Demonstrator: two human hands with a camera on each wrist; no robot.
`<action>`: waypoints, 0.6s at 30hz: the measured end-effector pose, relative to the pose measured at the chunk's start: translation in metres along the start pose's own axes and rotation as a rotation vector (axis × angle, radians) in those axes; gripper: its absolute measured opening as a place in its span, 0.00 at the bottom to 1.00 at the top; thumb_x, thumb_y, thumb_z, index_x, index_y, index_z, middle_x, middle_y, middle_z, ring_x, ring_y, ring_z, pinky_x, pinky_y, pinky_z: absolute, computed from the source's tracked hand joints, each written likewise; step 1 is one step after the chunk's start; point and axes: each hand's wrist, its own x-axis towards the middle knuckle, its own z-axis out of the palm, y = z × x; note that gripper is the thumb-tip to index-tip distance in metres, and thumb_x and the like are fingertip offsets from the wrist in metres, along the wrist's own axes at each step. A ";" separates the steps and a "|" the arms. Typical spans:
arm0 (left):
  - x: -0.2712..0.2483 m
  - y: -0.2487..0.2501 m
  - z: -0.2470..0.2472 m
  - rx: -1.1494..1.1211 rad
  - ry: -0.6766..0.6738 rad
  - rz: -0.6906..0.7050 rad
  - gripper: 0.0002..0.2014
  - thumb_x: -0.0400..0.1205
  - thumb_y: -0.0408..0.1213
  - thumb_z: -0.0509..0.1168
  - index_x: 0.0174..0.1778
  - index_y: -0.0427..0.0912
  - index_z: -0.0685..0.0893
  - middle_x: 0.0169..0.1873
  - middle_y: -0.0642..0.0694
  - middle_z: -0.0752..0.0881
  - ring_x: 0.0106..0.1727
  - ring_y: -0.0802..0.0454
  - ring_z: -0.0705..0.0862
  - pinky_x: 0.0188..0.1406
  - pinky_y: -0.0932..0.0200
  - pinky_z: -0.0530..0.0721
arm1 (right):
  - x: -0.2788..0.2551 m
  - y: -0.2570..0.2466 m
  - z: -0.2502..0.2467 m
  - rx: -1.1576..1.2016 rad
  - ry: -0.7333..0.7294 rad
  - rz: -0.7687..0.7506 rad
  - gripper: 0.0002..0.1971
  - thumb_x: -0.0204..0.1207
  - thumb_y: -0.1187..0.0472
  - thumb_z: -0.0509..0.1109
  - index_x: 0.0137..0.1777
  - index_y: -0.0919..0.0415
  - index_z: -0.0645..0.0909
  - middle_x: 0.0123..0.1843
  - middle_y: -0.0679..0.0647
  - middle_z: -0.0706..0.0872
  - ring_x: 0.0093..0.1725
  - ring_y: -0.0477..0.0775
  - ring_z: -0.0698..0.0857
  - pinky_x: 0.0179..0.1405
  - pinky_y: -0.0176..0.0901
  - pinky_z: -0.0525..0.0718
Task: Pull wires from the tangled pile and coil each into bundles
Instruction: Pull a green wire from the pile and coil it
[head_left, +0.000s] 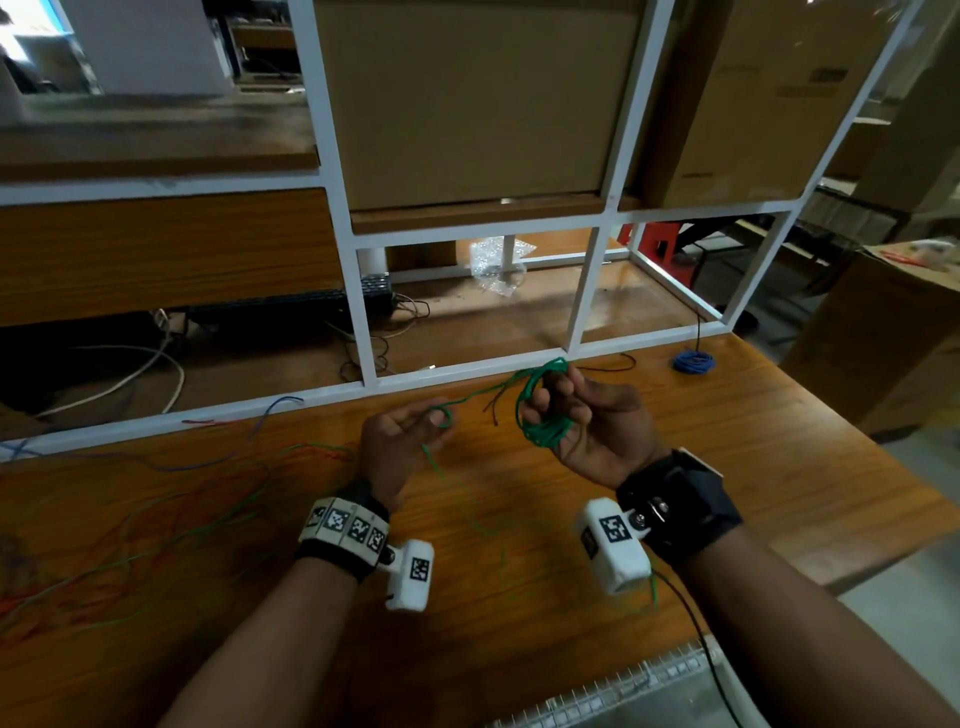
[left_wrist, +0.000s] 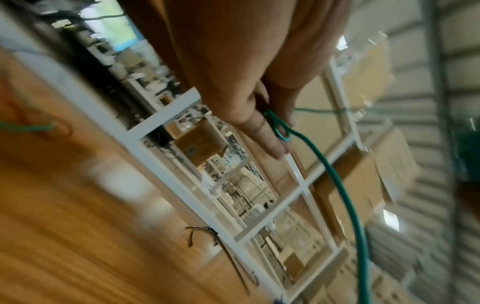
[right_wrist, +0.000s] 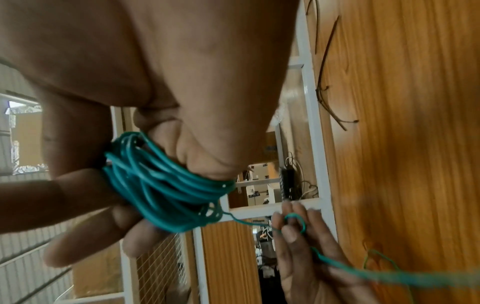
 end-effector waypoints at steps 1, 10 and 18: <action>-0.002 0.005 -0.002 -0.075 -0.002 -0.054 0.13 0.81 0.25 0.70 0.61 0.27 0.85 0.54 0.30 0.90 0.59 0.32 0.88 0.56 0.47 0.90 | -0.002 0.000 -0.003 -0.026 0.046 -0.010 0.08 0.82 0.62 0.74 0.46 0.67 0.88 0.33 0.57 0.89 0.56 0.58 0.89 0.65 0.47 0.85; 0.030 0.029 -0.036 -0.221 0.247 -0.129 0.07 0.85 0.25 0.64 0.54 0.32 0.86 0.55 0.33 0.90 0.55 0.42 0.91 0.57 0.49 0.89 | -0.035 0.003 -0.033 -0.263 0.109 0.204 0.10 0.80 0.62 0.75 0.39 0.67 0.87 0.23 0.56 0.83 0.42 0.58 0.88 0.59 0.50 0.83; 0.041 0.012 -0.005 0.140 0.269 -0.184 0.08 0.85 0.23 0.61 0.48 0.33 0.86 0.36 0.39 0.89 0.28 0.44 0.83 0.23 0.57 0.80 | -0.001 0.016 -0.013 -0.090 -0.028 0.158 0.12 0.87 0.59 0.67 0.51 0.65 0.88 0.42 0.57 0.93 0.58 0.55 0.89 0.71 0.48 0.78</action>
